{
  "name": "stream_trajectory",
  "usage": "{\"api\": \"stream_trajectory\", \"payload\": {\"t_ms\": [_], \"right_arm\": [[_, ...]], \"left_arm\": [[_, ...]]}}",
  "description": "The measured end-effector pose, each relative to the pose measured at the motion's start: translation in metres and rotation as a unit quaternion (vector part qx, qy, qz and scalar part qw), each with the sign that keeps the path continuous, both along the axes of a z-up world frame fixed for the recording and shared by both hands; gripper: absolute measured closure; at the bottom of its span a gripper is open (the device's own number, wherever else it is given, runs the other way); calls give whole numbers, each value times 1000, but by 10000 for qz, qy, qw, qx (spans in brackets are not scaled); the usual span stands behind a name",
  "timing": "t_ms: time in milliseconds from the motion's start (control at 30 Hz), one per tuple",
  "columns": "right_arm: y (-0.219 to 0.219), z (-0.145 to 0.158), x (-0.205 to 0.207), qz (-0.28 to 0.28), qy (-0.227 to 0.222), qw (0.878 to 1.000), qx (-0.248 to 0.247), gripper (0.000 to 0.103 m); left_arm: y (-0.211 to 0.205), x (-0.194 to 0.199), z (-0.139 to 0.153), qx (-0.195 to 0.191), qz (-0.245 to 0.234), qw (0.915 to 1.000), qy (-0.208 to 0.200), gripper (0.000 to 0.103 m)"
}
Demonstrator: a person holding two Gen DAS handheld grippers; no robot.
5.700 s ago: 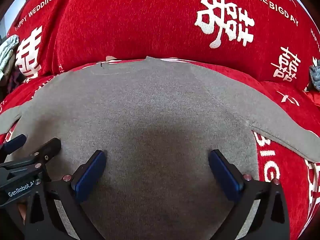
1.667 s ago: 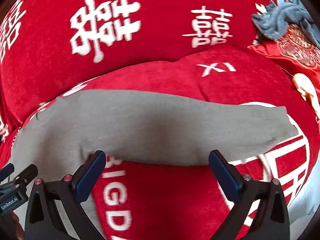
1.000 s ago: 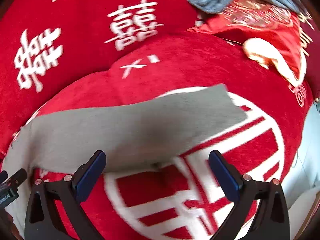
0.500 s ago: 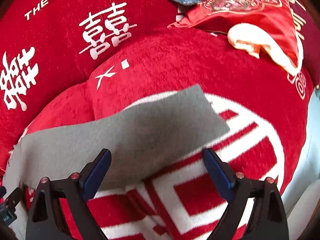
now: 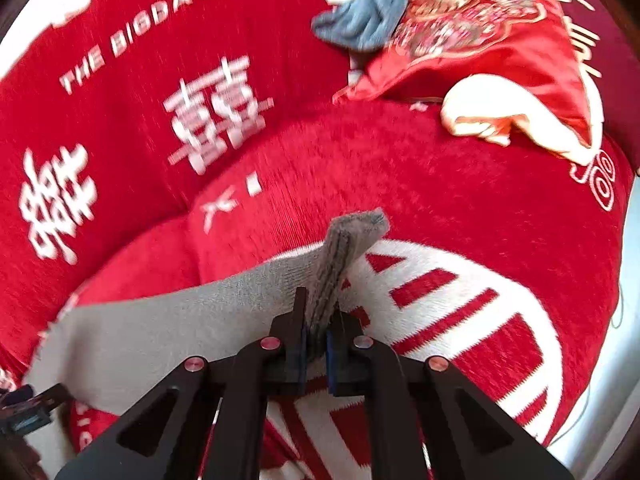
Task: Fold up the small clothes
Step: 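Grasp the sleeve cuff with the right gripper and lift it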
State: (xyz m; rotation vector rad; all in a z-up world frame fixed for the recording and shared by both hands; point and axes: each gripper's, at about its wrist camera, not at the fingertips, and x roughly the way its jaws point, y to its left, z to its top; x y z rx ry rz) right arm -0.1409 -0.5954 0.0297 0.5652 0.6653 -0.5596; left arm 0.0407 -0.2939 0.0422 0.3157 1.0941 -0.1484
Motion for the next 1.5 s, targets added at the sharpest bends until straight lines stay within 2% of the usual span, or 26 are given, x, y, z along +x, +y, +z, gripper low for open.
{"api": "stream_trajectory", "payload": {"t_ms": [100, 267, 367, 500, 567, 633, 667, 733, 800, 1100, 1267, 1500], "right_arm": [[-1, 3, -10, -157, -84, 9998, -30, 96], [-3, -2, 0, -127, 44, 9999, 43, 96], [-7, -3, 2, -134, 31, 9998, 126, 96], [-11, -2, 7, -121, 8, 9997, 201, 96], [-10, 6, 7, -85, -118, 9997, 180, 96], [-7, 19, 8, -43, -272, 9995, 121, 96], [-6, 24, 8, -24, -324, 9994, 106, 96], [-1, 39, 12, 30, -402, 9992, 56, 96], [5, 52, 15, 90, -470, 9989, -19, 96], [59, 113, 44, 602, -788, 9941, -443, 96], [103, 133, 67, 952, -891, 9898, -571, 96], [169, 144, 94, 1425, -877, 9837, -661, 96]], "left_arm": [[8, 9, -2, 29, 142, 9999, -4, 0], [17, 27, -13, 134, 297, 9994, 73, 0], [21, 38, -32, 160, 241, 9983, 501, 0], [27, 44, -27, -99, 227, 9985, 485, 0], [33, 46, -22, -230, 382, 9983, 374, 0], [37, 50, -27, -161, 560, 9973, 458, 0], [35, 51, -34, -48, 486, 9970, 605, 0], [34, 50, -30, -57, 340, 9984, 454, 0], [42, 51, -22, -239, 406, 9978, 457, 0], [96, 35, -7, -671, 688, 9944, 449, 0], [121, 27, -5, -715, 667, 9945, 365, 0], [151, 14, 2, -700, 568, 9959, 49, 0]]}}
